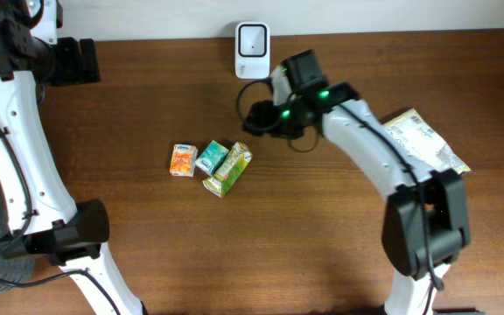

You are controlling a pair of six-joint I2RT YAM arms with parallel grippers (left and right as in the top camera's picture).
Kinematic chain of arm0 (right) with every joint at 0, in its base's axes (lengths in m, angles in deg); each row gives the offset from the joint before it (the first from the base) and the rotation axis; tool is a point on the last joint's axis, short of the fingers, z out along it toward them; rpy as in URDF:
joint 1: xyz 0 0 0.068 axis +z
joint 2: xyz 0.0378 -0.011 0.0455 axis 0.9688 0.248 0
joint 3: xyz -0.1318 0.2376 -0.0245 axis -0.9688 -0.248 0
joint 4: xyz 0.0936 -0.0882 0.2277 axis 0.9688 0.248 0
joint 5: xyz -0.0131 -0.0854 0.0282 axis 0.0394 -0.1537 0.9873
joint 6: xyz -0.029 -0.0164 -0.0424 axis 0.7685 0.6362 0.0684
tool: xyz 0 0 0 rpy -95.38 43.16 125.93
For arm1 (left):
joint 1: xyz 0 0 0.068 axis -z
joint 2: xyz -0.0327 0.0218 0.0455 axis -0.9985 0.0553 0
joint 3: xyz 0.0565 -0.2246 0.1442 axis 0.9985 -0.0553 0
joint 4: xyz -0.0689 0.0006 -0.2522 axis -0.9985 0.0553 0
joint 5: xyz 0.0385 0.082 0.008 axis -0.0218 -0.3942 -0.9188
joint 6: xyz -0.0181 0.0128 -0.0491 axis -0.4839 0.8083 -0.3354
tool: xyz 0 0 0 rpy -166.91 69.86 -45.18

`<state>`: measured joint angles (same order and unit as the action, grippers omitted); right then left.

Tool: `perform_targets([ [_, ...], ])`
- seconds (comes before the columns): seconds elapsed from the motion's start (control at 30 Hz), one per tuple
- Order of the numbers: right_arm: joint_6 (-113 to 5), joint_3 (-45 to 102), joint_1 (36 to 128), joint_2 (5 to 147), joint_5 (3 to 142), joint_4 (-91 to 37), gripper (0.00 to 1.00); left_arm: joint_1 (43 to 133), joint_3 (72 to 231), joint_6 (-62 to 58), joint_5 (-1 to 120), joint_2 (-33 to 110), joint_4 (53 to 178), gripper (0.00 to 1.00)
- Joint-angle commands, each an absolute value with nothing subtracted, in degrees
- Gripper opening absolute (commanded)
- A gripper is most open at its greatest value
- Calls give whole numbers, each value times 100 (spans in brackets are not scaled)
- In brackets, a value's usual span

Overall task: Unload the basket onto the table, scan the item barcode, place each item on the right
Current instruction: 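Reach the right gripper to the green tea pouch and grasp it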

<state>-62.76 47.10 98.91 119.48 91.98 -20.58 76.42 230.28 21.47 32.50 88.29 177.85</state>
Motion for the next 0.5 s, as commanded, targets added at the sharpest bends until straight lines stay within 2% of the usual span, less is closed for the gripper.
perform_targets([
  [0.0,-6450,4747,10505,12437,9295,-2434,60,7626,23067,2237,3311,8818,17794,99],
  [0.1,-6448,4747,10992,12664,9268,-2705,45,7626,23067,2237,3311,8818,17794,99],
  [0.17,-6446,4747,11106,12721,9225,-2716,40,7626,23067,2237,3311,8818,17794,99],
  [0.27,-6422,4747,11036,12721,9218,-2467,38,7626,23067,2237,3311,8818,17794,99],
  [0.47,-5972,4750,10739,12721,8475,-1087,38,7626,23067,2237,3311,8818,17794,99],
])
